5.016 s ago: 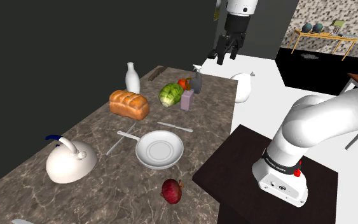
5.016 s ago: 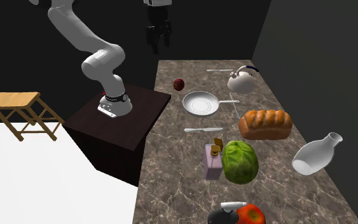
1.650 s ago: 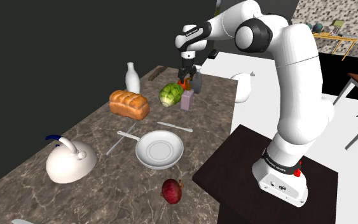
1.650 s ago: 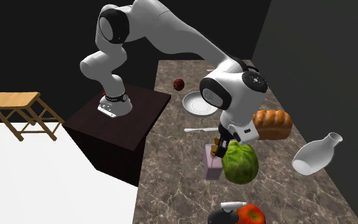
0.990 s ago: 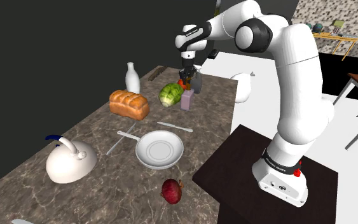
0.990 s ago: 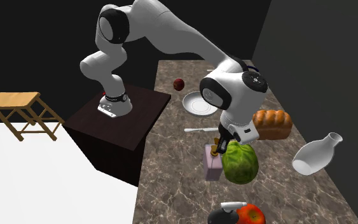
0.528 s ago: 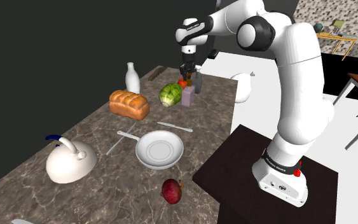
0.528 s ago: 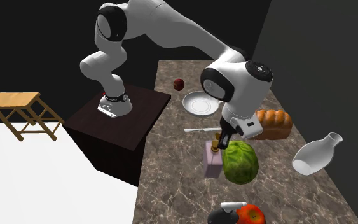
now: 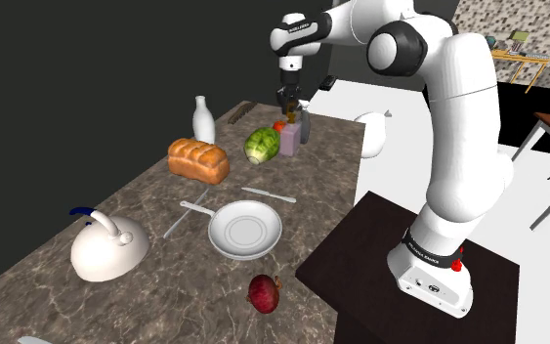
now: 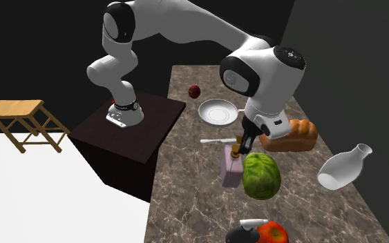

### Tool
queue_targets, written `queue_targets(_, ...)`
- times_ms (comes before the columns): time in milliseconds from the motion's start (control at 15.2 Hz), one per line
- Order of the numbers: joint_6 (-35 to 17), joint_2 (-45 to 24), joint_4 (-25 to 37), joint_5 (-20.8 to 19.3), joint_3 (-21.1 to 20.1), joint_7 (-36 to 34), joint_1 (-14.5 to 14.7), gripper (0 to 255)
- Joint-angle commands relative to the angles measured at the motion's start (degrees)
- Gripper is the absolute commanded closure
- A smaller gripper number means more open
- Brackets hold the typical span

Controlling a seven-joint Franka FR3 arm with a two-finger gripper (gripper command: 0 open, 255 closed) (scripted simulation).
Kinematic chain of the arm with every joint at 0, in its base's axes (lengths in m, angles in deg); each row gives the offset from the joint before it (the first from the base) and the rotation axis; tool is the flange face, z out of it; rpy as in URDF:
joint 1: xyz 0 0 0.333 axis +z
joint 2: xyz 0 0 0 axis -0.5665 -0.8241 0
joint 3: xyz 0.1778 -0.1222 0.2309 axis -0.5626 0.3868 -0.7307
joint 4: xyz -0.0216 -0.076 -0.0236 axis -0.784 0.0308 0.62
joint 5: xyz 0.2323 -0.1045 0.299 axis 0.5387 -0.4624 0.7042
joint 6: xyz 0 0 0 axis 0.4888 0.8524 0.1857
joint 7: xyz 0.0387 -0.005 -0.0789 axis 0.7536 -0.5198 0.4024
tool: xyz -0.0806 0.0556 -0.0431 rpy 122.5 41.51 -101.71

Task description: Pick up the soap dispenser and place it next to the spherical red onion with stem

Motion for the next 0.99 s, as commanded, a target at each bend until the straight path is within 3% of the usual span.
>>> queue_targets(0,1.2,0.2,1.0,-0.1,0.1,0.0,-0.1,255)
queue_targets(924,12.0,0.2,11.8,-0.2,0.2,-0.6,-0.7,255)
